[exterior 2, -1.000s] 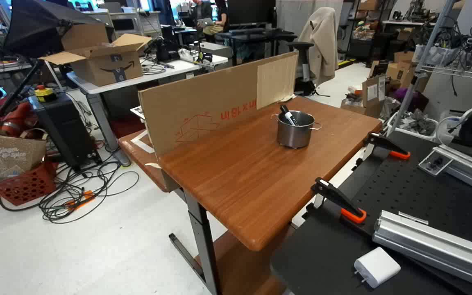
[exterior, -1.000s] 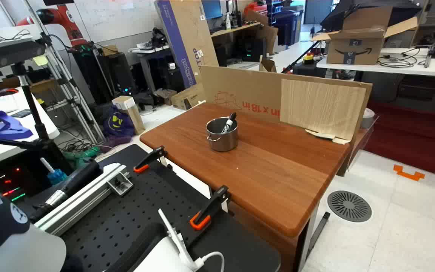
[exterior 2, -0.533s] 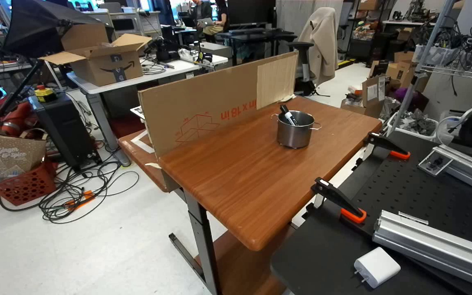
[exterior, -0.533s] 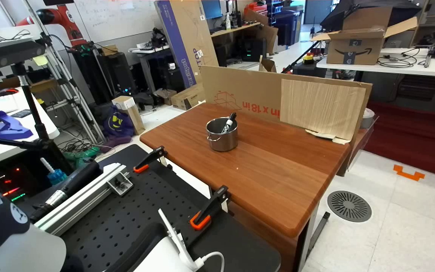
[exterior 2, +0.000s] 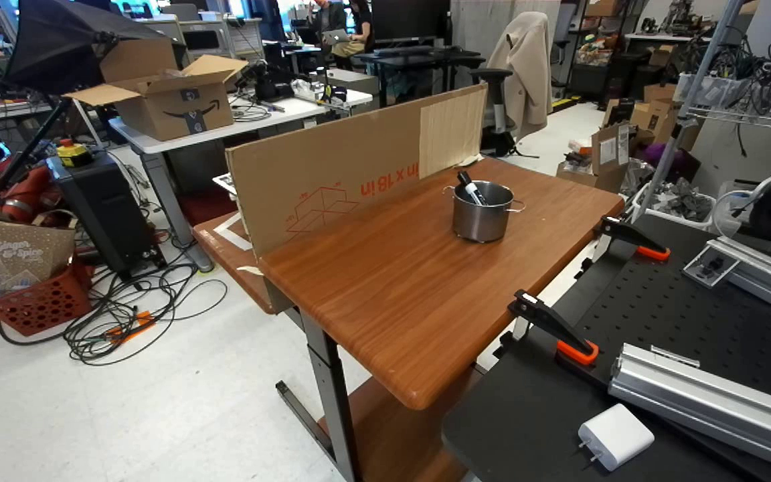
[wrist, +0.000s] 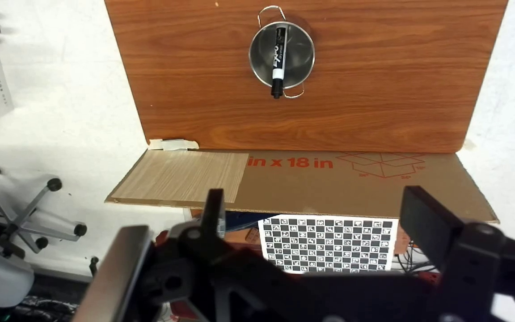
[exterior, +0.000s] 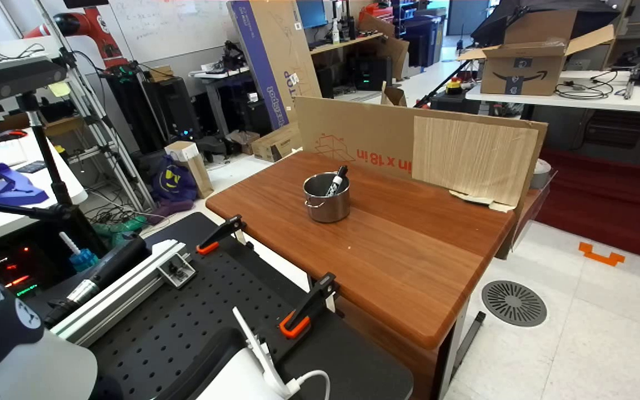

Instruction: Remove the marker from the silver pot and place it on the table

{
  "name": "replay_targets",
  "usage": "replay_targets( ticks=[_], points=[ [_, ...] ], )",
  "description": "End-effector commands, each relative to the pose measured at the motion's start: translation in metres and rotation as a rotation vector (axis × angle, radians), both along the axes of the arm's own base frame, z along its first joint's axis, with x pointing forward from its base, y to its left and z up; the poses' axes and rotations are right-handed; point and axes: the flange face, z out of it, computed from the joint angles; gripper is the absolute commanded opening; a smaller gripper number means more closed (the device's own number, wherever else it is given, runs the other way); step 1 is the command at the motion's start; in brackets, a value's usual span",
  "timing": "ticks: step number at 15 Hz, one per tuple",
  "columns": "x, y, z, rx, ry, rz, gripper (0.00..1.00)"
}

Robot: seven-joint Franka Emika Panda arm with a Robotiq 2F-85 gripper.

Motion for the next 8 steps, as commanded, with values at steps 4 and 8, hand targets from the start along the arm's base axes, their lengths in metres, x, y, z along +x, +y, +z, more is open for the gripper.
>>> replay_targets(
  ticks=[4, 8],
  points=[
    [0.050, -0.008, -0.052, 0.018, 0.022, -0.030, 1.00],
    [0.075, -0.016, -0.092, 0.029, 0.048, -0.030, 1.00]
  ],
)
